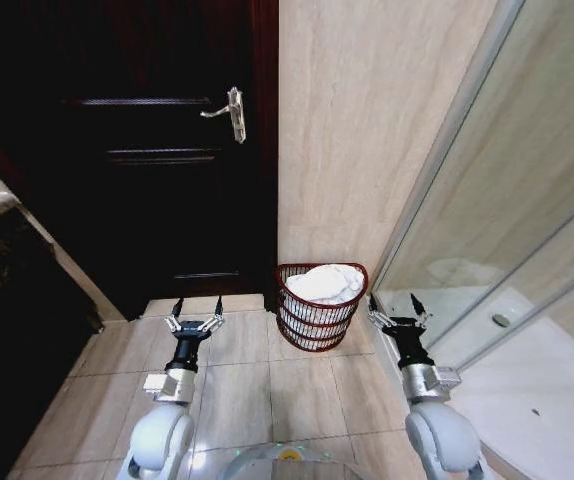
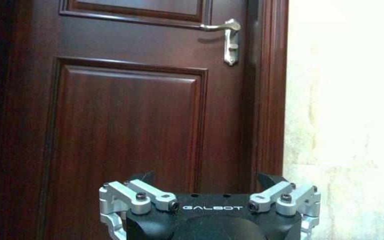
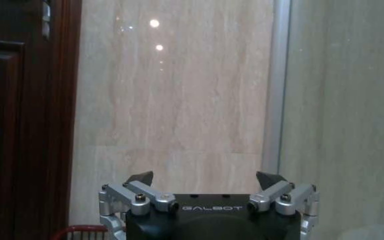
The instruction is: Discard the used towel into the hamper.
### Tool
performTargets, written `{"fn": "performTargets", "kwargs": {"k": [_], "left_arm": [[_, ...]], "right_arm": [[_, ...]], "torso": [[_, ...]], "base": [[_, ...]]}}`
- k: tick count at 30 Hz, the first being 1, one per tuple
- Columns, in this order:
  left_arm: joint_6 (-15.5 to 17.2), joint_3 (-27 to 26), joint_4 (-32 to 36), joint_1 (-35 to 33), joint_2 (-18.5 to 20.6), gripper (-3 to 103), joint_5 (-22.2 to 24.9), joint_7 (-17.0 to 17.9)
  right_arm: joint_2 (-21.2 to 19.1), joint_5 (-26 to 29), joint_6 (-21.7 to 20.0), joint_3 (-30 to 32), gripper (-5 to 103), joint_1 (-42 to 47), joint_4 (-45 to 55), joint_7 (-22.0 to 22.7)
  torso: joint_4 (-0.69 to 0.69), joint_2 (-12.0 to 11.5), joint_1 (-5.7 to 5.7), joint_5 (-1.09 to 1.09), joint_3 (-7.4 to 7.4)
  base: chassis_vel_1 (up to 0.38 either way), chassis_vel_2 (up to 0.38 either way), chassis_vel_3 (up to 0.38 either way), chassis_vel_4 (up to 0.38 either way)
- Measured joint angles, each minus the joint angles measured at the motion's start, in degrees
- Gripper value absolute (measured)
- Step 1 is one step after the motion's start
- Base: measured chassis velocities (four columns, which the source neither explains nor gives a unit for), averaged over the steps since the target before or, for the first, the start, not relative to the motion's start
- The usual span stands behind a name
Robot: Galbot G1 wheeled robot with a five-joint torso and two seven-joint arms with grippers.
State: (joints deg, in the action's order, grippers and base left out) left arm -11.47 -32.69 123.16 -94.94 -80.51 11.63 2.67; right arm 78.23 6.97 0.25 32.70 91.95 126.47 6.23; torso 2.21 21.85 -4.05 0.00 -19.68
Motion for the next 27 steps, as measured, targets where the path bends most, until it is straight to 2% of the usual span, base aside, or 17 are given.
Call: {"fn": "performTargets", "kwargs": {"k": [27], "left_arm": [[0.01, 0.67, -1.34, 1.25, -0.15, 100, -1.83, 0.42]], "right_arm": [[-0.47, 0.99, 0.63, 0.24, 100, -0.13, -0.99, 0.58]], "torso": [[0.00, 6.63, -2.51, 0.00, -4.14]], "base": [[0.018, 0.018, 0.019, 0.016]]}}
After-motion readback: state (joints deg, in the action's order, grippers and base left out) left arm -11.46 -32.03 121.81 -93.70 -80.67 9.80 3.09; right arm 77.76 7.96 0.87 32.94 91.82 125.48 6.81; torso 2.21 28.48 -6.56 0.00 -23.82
